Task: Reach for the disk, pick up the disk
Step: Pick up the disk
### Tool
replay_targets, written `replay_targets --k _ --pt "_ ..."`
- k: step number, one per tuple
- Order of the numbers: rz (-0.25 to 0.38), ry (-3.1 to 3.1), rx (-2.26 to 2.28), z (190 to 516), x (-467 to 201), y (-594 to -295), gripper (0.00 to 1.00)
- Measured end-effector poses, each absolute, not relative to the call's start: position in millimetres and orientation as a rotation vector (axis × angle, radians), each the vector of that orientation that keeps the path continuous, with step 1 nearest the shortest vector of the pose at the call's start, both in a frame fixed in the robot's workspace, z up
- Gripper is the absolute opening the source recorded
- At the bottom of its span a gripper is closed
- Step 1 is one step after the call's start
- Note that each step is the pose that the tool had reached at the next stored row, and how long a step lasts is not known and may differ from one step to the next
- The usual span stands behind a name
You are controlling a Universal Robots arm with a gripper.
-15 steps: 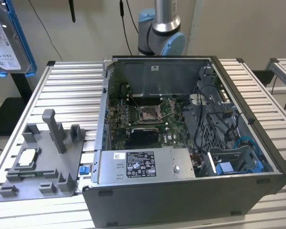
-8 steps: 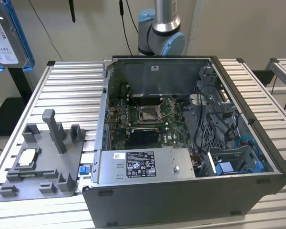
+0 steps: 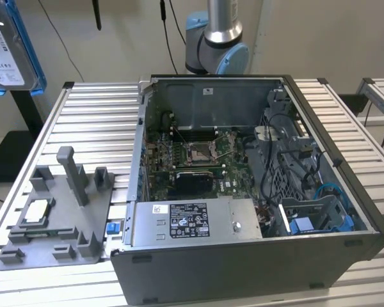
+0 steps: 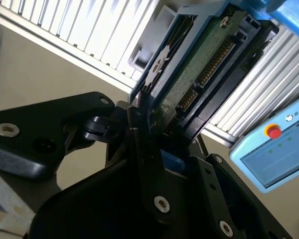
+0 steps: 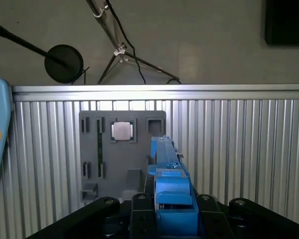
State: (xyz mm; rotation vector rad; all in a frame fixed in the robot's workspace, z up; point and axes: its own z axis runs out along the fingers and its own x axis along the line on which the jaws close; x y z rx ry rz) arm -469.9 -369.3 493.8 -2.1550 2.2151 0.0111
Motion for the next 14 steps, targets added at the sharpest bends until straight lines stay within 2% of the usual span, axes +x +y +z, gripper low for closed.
replay_targets --k 14 --pt "0.012 2.216 -2.156 493.8 -432.4 -369.3 0.00"
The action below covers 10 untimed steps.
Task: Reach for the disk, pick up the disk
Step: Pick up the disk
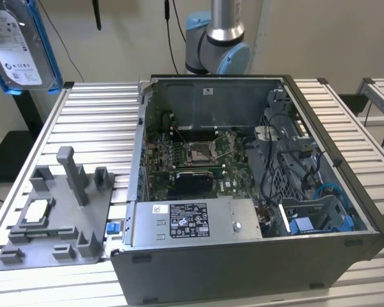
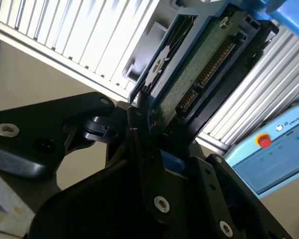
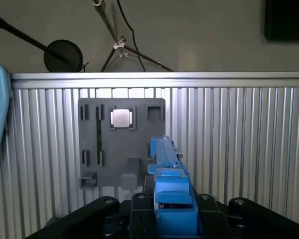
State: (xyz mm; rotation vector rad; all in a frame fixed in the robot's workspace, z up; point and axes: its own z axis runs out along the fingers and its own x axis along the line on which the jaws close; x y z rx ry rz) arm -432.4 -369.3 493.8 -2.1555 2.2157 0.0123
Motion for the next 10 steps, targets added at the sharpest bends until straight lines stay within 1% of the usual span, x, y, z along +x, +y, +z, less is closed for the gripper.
replay_targets --k 10 --pt "0.016 2.217 -2.157 493.8 -390.5 -369.3 0.00"
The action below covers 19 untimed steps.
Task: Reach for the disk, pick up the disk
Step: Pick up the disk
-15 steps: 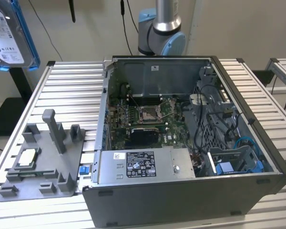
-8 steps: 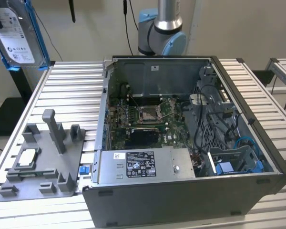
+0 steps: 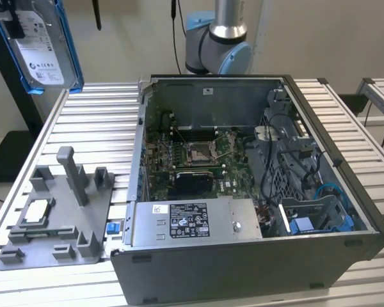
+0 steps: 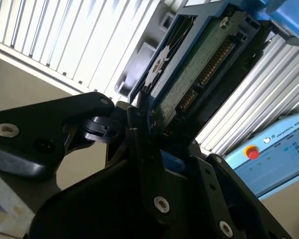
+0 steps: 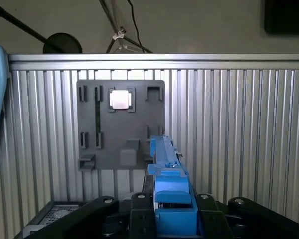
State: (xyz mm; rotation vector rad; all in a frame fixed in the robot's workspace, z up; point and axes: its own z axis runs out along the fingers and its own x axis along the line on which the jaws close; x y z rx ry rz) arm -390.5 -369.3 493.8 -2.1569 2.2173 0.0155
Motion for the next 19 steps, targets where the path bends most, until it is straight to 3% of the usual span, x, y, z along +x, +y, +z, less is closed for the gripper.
replay_targets --k 13,19 --pt "0.015 2.217 -2.157 493.8 -388.5 -369.3 0.00" --pt "0.015 2.217 -2.157 508.4 -387.8 -369.3 0.00"
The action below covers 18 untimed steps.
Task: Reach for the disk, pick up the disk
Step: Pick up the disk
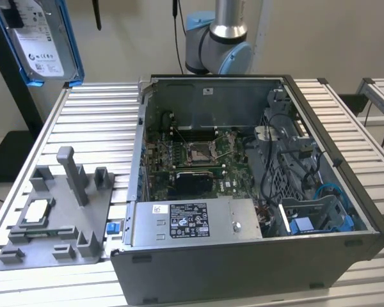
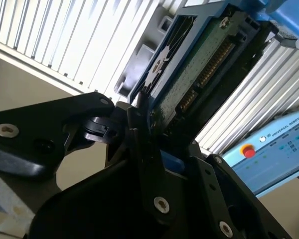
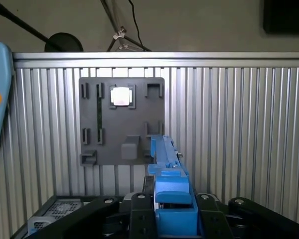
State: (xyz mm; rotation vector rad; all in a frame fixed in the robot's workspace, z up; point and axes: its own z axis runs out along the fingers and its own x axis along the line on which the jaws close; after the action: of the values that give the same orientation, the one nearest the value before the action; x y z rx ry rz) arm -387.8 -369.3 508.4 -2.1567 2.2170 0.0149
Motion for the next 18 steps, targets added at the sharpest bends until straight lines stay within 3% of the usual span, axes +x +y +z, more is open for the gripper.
replay_targets --k 18 --pt "0.015 2.217 -2.157 508.6 -313.5 -369.4 0.00"
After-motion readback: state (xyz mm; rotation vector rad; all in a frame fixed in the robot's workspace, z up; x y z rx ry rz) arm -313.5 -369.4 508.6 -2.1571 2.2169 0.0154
